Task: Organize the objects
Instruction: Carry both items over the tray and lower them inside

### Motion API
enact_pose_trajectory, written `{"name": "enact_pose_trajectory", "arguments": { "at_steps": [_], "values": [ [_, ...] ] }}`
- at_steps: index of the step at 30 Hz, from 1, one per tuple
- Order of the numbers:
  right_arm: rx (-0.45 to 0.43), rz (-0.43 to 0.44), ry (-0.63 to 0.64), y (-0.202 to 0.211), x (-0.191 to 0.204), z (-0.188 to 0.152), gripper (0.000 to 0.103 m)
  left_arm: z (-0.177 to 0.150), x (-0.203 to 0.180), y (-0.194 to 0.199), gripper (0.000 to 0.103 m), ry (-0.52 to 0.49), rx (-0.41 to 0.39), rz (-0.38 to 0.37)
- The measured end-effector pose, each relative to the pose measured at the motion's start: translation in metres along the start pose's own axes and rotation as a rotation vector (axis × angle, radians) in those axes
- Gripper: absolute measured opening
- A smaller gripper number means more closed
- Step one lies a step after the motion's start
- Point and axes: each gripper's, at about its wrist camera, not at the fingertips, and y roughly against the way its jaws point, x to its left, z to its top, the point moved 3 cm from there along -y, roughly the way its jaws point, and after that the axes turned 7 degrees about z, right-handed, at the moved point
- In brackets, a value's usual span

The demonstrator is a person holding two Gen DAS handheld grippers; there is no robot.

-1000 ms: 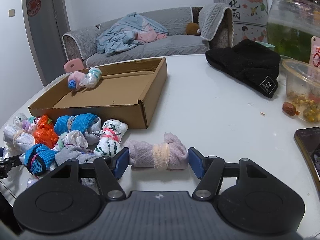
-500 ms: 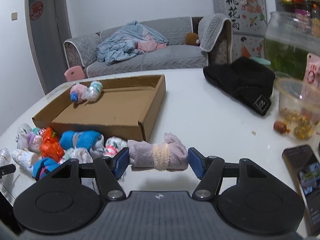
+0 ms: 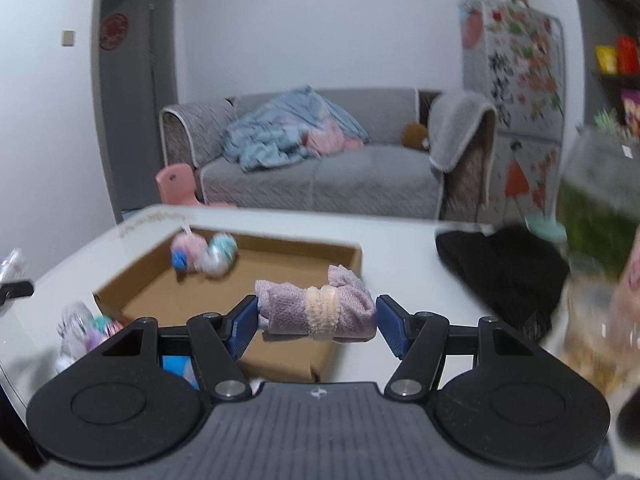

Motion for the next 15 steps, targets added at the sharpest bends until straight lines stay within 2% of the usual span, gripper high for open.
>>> {"name": "enact_pose_trajectory", "arguments": {
  "at_steps": [7,10,15],
  "values": [
    [-0.052,0.134,0.091,-0.013,0.021,0.034,0.06,0.059,-0.006,-0.027,0.069,-0.05,-0.008,-0.06],
    [-0.052,0.203,0.126,-0.024,0.03,0.039,0.06,0.071,-0.019,-0.044,0.069,-0.097,0.014,-0.089],
    [-0.009,0.28,0.17,-0.054,0.046,0.047,0.06,0.081,-0.035,-0.084,0.069,-0.109,0.083,-0.151]
  ]
}}
